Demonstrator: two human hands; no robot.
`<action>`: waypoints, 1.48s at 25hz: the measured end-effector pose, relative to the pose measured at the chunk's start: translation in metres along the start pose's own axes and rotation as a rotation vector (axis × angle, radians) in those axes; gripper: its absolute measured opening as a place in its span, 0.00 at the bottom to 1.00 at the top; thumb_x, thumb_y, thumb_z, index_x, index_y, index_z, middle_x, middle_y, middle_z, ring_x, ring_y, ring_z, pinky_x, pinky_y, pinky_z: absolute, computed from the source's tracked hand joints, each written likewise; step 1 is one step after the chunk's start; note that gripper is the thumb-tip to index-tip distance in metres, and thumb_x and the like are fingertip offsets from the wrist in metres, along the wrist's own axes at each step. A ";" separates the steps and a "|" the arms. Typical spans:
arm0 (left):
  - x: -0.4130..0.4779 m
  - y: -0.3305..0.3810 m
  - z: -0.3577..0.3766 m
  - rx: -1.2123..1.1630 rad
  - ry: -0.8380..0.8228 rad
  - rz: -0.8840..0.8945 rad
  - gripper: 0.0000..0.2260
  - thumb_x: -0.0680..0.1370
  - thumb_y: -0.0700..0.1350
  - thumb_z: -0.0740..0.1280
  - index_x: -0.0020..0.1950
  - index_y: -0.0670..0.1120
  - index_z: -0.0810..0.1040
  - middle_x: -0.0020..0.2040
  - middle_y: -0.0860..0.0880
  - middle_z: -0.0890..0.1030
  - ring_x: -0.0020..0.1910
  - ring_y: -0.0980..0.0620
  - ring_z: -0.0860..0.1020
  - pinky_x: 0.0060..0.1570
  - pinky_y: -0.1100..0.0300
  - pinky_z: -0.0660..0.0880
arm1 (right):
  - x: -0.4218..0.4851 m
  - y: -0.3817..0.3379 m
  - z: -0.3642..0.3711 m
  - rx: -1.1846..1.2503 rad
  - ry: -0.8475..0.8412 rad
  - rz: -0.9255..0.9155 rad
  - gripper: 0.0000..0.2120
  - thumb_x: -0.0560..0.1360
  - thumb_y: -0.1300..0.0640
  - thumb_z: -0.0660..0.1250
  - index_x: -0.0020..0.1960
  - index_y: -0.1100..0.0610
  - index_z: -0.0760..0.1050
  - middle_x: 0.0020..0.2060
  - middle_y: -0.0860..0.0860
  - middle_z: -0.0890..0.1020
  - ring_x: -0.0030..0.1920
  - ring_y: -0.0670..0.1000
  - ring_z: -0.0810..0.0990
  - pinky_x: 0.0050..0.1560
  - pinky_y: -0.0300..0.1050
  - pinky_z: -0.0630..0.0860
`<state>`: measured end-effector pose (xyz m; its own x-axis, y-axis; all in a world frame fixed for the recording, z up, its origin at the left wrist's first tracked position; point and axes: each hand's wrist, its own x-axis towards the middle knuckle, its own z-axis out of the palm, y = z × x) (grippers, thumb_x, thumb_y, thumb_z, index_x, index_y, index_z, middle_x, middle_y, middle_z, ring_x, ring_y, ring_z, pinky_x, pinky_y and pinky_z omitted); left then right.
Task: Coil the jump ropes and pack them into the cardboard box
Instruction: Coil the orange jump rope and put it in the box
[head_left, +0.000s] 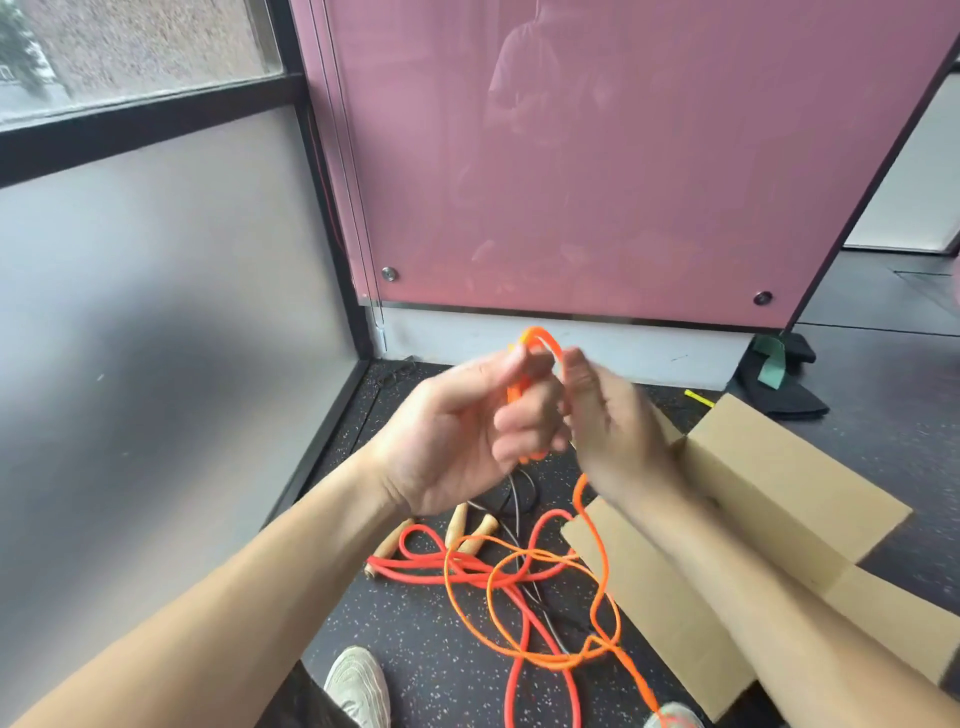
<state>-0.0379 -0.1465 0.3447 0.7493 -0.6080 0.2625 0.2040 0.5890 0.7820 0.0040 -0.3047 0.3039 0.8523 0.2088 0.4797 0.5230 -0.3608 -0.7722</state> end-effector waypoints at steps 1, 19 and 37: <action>0.003 0.000 -0.002 0.026 0.084 0.092 0.06 0.81 0.46 0.59 0.49 0.45 0.70 0.33 0.52 0.71 0.29 0.55 0.72 0.45 0.59 0.74 | -0.005 -0.001 0.013 0.037 -0.066 0.076 0.23 0.82 0.36 0.50 0.40 0.49 0.72 0.28 0.49 0.76 0.30 0.51 0.75 0.34 0.51 0.72; -0.012 0.009 -0.050 0.646 0.323 -0.300 0.07 0.78 0.46 0.60 0.42 0.45 0.70 0.26 0.50 0.68 0.24 0.52 0.65 0.43 0.52 0.67 | 0.015 -0.004 -0.036 -0.310 0.046 -0.327 0.19 0.84 0.45 0.56 0.43 0.56 0.75 0.24 0.47 0.68 0.27 0.51 0.68 0.30 0.48 0.67; 0.000 0.006 -0.068 1.302 0.691 0.422 0.05 0.85 0.42 0.58 0.49 0.46 0.67 0.43 0.49 0.86 0.42 0.48 0.85 0.44 0.54 0.79 | -0.017 -0.021 0.017 -0.346 -0.640 -0.126 0.13 0.84 0.47 0.57 0.42 0.49 0.70 0.28 0.49 0.74 0.29 0.52 0.69 0.36 0.45 0.64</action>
<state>0.0066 -0.1070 0.3104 0.8213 0.0546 0.5679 -0.4925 -0.4346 0.7541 -0.0214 -0.2850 0.3053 0.6818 0.7185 0.1376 0.6737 -0.5435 -0.5008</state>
